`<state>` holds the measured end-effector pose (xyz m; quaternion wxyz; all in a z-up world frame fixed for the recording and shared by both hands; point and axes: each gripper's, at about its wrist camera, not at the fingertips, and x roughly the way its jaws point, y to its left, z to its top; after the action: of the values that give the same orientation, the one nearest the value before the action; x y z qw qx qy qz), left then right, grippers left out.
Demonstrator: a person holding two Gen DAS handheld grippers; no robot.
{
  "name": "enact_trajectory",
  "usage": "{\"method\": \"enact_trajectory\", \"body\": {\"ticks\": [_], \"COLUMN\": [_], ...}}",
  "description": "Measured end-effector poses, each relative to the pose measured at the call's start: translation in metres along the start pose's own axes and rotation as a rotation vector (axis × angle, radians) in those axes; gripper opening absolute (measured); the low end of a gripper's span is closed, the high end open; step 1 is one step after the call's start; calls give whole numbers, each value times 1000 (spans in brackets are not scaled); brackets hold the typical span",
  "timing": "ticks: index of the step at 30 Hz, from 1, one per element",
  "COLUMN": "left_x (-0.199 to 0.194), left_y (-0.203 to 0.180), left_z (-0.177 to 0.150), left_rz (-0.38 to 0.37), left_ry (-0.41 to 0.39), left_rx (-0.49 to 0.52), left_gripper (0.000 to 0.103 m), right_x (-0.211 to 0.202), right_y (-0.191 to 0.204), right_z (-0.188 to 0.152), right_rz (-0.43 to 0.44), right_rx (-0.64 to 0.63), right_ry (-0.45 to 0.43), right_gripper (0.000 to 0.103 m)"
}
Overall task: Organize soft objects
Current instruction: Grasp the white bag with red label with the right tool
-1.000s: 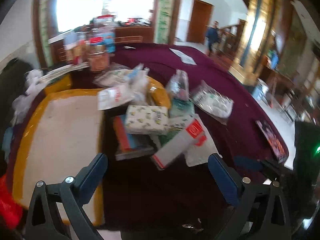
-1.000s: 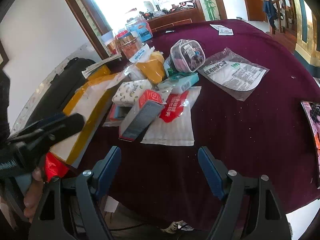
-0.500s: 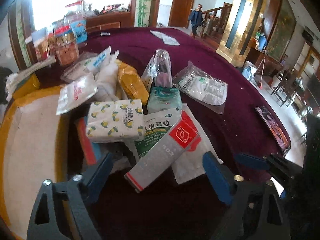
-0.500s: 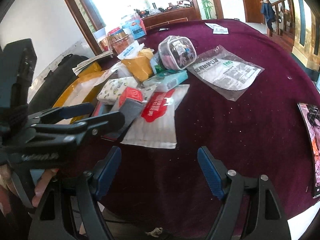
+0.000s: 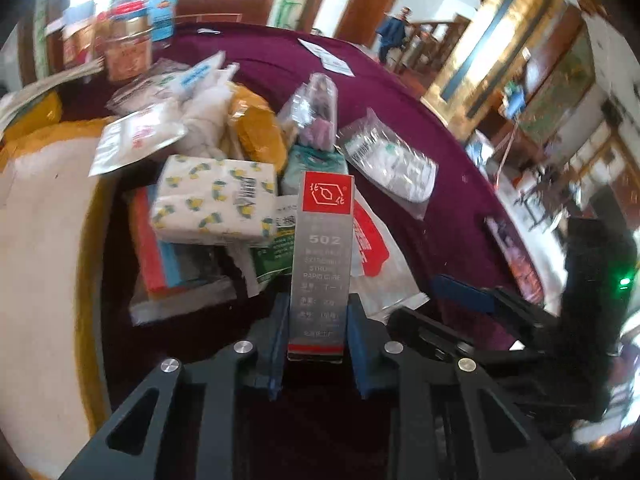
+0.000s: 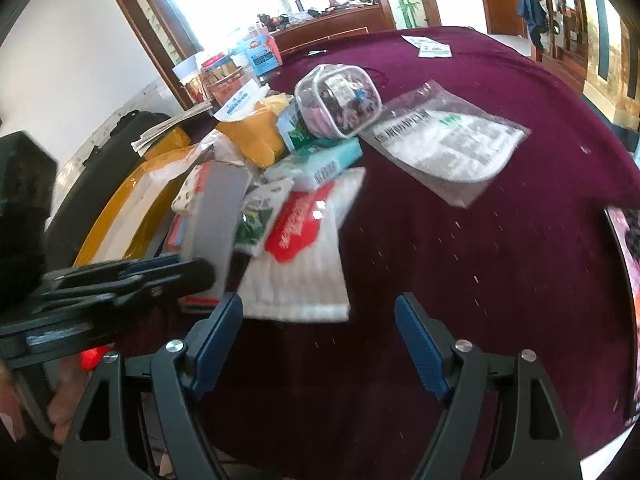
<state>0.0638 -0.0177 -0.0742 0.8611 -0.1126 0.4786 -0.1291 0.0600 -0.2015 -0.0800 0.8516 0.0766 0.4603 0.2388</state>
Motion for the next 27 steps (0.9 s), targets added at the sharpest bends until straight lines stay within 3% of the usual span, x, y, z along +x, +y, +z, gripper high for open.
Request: {"method": "enact_trajectory", "body": {"ticks": [3,6,13,17,20,27], "left_x": [-19,-33,-37,-37,-36,-30], "left_y": [8,16,17,16,16,7], "left_z": [-1,-5,-2,-5,-4,-1], "left_rz": [-28,-10,-20,-24,-29,-42], "left_ry": [-31,-80,-80,-66,-55,-40], "left_rx": [-68,-113,-167,-173,-189,-181], "left_gripper": [28,28,28,28,28,28], "right_x": [10,22,46,46,34,6], "right_y": [12,25,42,28,16,-1], "right_z": [12,17,20,20,18,10], "right_rz": [-19,-43,-217,-245,-204,-231], "right_rx": [-48,-99,-193,-208,-193,-171], "right_ry": [13,30,45,65,77,40], "right_gripper": [78,78,78,70,66,66]}}
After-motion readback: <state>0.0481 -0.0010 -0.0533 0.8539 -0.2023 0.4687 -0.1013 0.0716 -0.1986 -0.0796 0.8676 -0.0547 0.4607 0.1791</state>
